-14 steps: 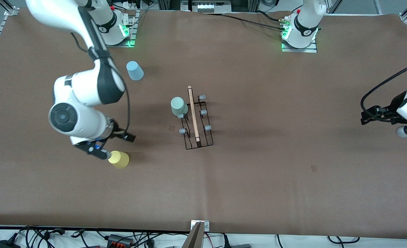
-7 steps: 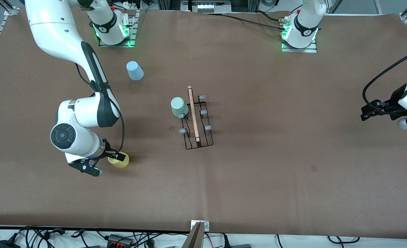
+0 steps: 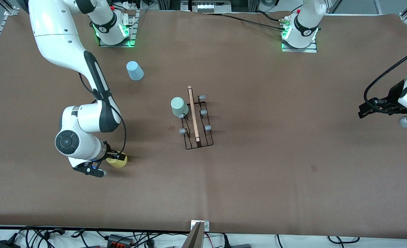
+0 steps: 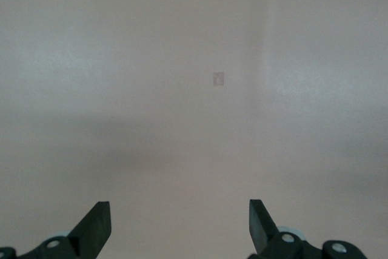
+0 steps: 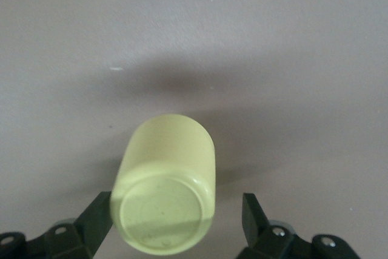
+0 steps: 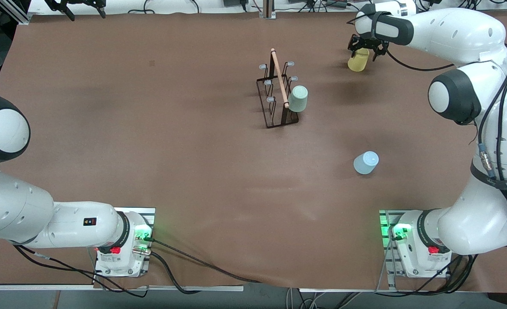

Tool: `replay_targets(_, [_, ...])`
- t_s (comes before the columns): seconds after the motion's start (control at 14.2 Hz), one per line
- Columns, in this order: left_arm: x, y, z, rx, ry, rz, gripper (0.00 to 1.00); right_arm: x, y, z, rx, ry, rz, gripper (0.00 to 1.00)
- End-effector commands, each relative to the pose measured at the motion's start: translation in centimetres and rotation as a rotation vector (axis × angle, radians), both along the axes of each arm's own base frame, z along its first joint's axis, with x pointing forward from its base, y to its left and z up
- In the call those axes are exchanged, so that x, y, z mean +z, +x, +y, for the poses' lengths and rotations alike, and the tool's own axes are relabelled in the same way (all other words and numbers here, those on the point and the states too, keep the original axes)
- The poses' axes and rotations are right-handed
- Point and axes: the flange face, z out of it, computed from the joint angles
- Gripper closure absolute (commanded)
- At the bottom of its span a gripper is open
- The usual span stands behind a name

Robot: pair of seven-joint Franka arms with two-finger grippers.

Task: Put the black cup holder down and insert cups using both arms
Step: 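Grasp the yellow cup with the right gripper, then lift the yellow cup and carry it over the rack with the right gripper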

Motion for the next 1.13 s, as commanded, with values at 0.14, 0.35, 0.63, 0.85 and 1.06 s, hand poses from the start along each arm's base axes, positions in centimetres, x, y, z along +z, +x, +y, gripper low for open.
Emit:
replay_targets(0.14, [1.2, -0.4, -0.1, 0.007, 0.002, 0.001, 0.0, 0.3, 1.4, 0.4, 0.027, 0.002, -0.03, 0.53])
replay_targets(0.35, [1.1, -0.3, 0.0, 0.008, 0.002, 0.003, 0.0, 1.1, 1.4, 0.9, 0.053, 0.005, -0.027, 0.65])
replay_targets(0.63, [1.1, -0.3, 0.0, 0.005, 0.001, 0.004, 0.0, 11.9, 1.5, 8.2, 0.137, 0.081, -0.052, 0.65])
replay_targets(0.85, [1.1, -0.4, -0.1, 0.007, -0.011, 0.005, 0.0, 16.2, -0.6, 14.2, 0.225, 0.11, -0.018, 0.64])
replay_targets(1.06, [1.1, -0.4, -0.2, 0.002, -0.015, 0.011, 0.0, 19.1, -3.4, 18.3, 0.28, 0.152, 0.014, 0.64])
